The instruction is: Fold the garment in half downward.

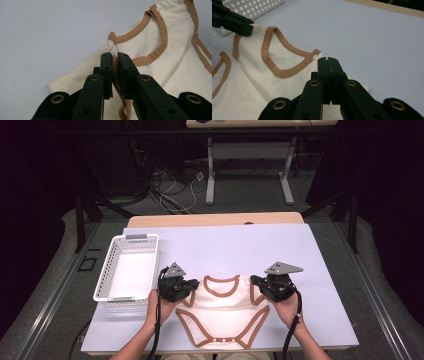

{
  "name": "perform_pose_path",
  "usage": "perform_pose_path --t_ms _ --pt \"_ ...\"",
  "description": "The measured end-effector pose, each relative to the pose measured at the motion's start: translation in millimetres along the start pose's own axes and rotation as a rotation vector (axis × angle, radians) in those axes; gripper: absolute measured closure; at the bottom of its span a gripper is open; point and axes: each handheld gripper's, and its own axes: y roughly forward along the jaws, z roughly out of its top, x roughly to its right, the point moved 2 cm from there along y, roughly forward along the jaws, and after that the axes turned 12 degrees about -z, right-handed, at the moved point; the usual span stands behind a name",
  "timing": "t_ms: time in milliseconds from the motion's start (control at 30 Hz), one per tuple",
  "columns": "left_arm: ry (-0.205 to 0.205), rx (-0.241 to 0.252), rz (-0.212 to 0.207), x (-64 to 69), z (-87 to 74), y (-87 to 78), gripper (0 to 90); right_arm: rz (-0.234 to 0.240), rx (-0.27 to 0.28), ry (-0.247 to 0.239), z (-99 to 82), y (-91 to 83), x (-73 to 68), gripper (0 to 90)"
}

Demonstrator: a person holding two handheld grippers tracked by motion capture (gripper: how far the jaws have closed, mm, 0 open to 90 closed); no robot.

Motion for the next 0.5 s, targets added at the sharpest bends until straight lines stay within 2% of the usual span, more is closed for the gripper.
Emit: perform_pose_path --t_ms 233,367,400,500 --pt "0.009 -0.026 -0.008 2.9 -7.6 -4.7 82.8 0.004 -0.014 -0.008 -4.9 -5.4 -2.4 89.7" --pt "-0.001 -0.041 -0.014 4.8 -13.8 -4.8 82.6 0.004 -0.019 -0.023 -8.5 -6.5 -4.1 89.7" --pt "0.006 -0.036 -0.004 4.9 -14.9 -4.8 82.6 0.006 -0.02 -0.024 -8.8 -6.9 -4.2 89.8" --pt "-0.001 -0.04 -0.008 6.4 -17.5 -6.6 82.5 0.008 -0.029 -0.022 -11.3 -8.7 -5.6 89.8"
